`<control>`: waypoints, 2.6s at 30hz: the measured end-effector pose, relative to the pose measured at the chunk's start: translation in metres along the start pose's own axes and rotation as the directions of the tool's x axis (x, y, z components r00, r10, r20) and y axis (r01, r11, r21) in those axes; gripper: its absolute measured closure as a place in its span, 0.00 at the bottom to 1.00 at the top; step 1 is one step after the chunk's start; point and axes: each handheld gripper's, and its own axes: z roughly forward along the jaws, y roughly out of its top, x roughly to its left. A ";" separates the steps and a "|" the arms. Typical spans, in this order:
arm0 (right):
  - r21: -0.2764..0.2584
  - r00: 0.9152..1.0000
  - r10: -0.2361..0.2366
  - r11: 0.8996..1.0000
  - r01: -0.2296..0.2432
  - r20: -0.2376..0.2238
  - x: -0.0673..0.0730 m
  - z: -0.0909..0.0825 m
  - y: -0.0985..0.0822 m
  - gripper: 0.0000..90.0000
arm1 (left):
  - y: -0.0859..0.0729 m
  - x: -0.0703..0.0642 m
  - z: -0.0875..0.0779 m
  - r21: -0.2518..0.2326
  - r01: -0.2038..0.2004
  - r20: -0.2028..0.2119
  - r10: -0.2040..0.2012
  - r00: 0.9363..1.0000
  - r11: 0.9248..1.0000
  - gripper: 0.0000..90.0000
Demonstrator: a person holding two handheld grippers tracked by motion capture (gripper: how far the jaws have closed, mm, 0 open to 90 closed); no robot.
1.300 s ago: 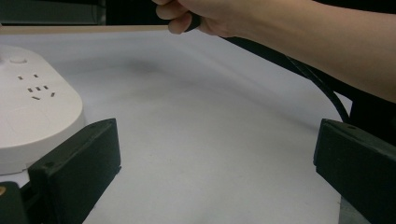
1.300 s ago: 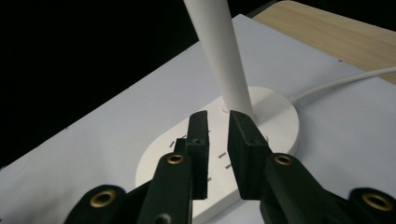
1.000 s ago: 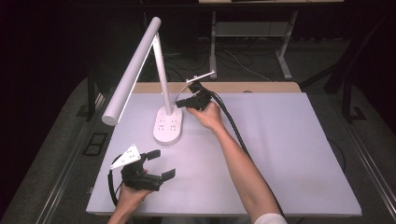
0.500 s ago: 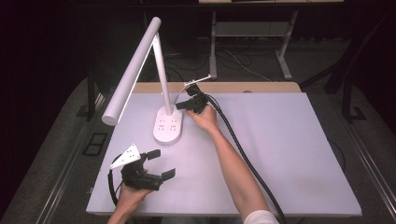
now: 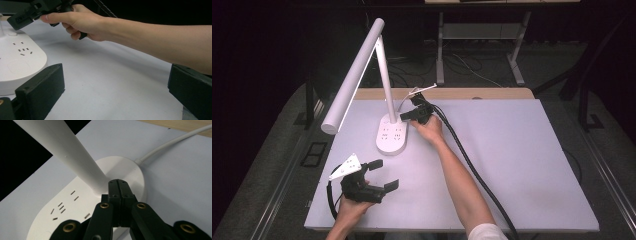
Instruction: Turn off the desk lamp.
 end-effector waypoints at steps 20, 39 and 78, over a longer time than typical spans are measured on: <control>-0.001 0.999 -0.035 0.999 0.036 0.029 0.007 0.008 -0.003 1.00 | 0.000 0.003 -0.001 -0.004 0.005 -0.009 -0.005 1.000 1.000 0.00; 0.004 0.999 -0.035 0.999 0.035 0.031 0.008 0.008 -0.004 1.00 | 0.001 0.003 0.002 -0.001 0.003 -0.010 -0.003 1.000 1.000 0.00; -0.010 1.000 -0.007 1.000 0.007 -0.002 0.009 0.011 -0.007 1.00 | 0.001 0.004 0.001 0.002 0.000 -0.007 0.000 1.000 1.000 0.00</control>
